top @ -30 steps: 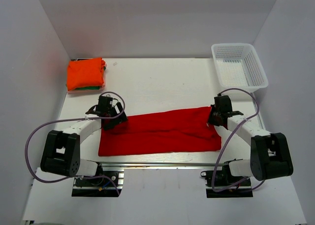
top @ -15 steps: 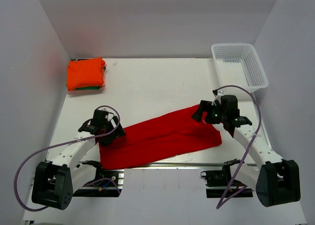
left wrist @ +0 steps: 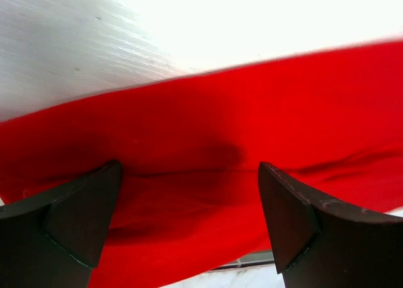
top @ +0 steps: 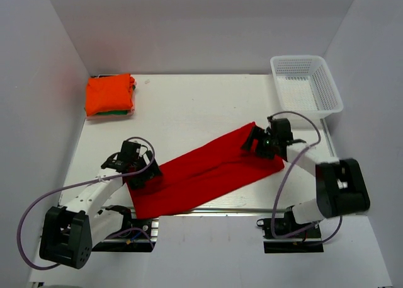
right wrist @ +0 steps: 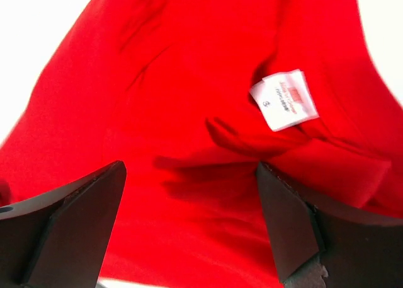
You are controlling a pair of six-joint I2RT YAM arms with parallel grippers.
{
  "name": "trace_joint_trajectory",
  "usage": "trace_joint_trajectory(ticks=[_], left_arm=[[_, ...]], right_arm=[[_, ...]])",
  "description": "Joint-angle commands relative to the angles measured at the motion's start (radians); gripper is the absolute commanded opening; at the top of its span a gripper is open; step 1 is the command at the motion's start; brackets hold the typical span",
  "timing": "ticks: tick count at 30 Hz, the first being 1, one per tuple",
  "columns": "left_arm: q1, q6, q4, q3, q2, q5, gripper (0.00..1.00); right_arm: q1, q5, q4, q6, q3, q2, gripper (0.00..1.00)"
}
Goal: Fold and stack the t-shirts
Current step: Rotate the tshirt 90 degrees
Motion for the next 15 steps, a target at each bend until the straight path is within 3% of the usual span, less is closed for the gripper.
trace_joint_trajectory(ticks=[1,7,8,9,11,12,15], left_arm=[[-0.017,-0.013,-0.066,0.007,0.030,0.048,1.00],[-0.047,0.052,-0.057,0.046,0.096,0.115,1.00],[-0.047,0.071,-0.057,0.046,0.109,0.132,1.00],[-0.057,0.115,-0.057,0.055,0.138,0.173,1.00],[-0.083,0.132,-0.045,0.046,0.164,0.219,1.00],[-0.093,0.167,-0.024,0.014,0.164,0.320,1.00],[-0.117,0.177,-0.011,0.003,0.181,0.359,1.00]], right_arm=[[-0.015,0.190,0.035,0.034,0.131,0.164,0.90],[-0.012,0.017,0.064,-0.022,0.470,0.593,0.90],[-0.009,-0.005,0.059,-0.092,0.518,0.634,0.90],[-0.008,-0.043,0.005,-0.113,0.679,0.668,0.90],[0.006,-0.102,-0.033,-0.177,0.839,0.799,0.90],[0.004,-0.123,-0.054,-0.190,0.936,0.826,0.90],[0.021,-0.133,-0.179,-0.220,1.162,0.939,0.90]])
